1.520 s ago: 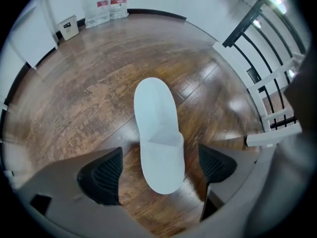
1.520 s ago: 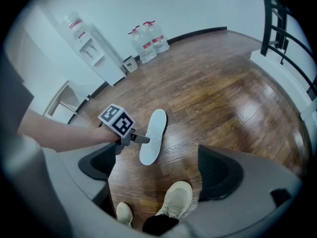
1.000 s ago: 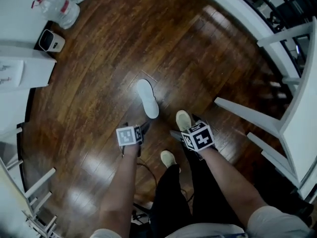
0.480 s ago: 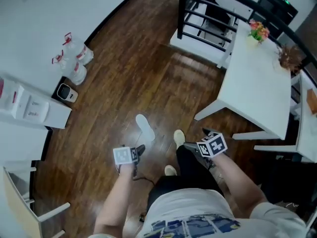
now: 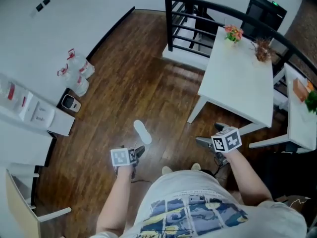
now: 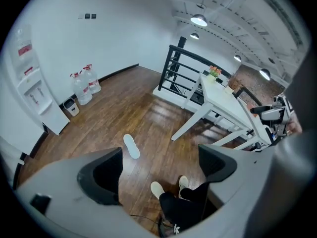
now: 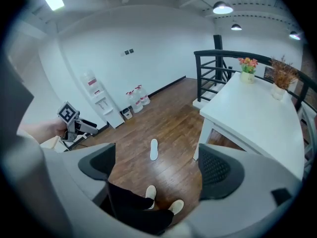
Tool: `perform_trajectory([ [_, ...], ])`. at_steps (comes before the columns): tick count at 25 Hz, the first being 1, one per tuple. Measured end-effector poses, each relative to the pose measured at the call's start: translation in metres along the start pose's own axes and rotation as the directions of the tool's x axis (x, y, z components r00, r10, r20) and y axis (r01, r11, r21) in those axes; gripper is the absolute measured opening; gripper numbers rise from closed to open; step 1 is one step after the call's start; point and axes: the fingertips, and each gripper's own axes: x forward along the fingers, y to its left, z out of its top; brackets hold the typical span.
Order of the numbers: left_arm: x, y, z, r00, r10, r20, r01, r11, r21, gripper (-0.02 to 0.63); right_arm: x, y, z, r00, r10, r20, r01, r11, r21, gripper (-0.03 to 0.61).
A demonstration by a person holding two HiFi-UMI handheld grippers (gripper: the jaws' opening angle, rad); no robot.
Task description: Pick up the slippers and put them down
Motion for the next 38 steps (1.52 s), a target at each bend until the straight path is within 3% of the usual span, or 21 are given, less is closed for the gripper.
perform_trajectory([
  [6,-0.03,-0.056,-0.002,0.999,-0.011,0.032,0.011,1.0,0.015,0.474,-0.061,-0.014,-0.01,0.999,0.02,0.034,-0.019,0.999,-0.034,0.534],
  [13,-0.052,-0.149,0.025,0.994,-0.101,0.043,0.092,0.978,0.188,0.474,-0.133,-0.043,-0.035,0.995,-0.012,0.096,0.011,1.0,0.013,0.534],
  [17,-0.051,-0.205,0.033,0.985,-0.17,0.027,0.158,0.957,0.243,0.474,-0.163,-0.058,-0.059,0.994,-0.035,0.107,0.028,0.998,0.063,0.534],
  [24,-0.025,-0.305,0.039,0.962,-0.269,-0.046,0.264,0.874,0.408,0.474,-0.216,-0.099,-0.111,0.979,-0.126,0.161,0.096,0.978,0.184,0.534],
  [32,-0.012,-0.397,0.036,0.923,-0.365,-0.12,0.371,0.767,0.524,0.474,-0.263,-0.127,-0.161,0.956,-0.237,0.171,0.18,0.94,0.29,0.534],
  [38,-0.004,-0.428,0.034,0.914,-0.381,-0.141,0.392,0.734,0.554,0.474,-0.282,-0.14,-0.183,0.944,-0.282,0.171,0.218,0.923,0.317,0.533],
])
